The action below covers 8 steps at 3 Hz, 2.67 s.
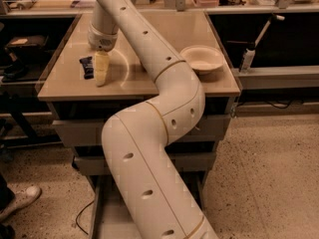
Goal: Place rxbar blueberry into bottom drawer
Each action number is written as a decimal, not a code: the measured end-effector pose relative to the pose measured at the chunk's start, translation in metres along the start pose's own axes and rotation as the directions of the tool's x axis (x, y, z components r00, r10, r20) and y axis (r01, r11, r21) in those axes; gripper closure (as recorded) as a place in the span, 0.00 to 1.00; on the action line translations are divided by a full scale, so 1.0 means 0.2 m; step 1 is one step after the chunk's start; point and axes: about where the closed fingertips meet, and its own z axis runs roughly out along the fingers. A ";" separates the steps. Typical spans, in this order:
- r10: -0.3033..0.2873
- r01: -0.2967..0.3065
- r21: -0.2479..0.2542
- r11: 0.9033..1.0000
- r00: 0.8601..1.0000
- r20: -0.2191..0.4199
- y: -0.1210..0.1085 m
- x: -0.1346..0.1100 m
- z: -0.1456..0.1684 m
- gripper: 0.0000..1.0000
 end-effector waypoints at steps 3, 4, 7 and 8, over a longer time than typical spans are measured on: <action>0.000 0.000 0.000 1.000 1.000 0.000 0.00 0.00 0.00 0.89; 0.000 0.000 0.000 1.000 1.000 0.000 0.00 0.00 0.00 1.00; 0.061 -0.060 0.050 0.997 0.998 -0.010 -0.01 -0.05 -0.16 1.00; 0.112 -0.111 0.090 0.990 0.994 -0.013 -0.05 -0.06 -0.21 1.00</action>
Offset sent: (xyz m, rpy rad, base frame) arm 0.0000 0.0000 0.0000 0.0000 0.0000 0.0000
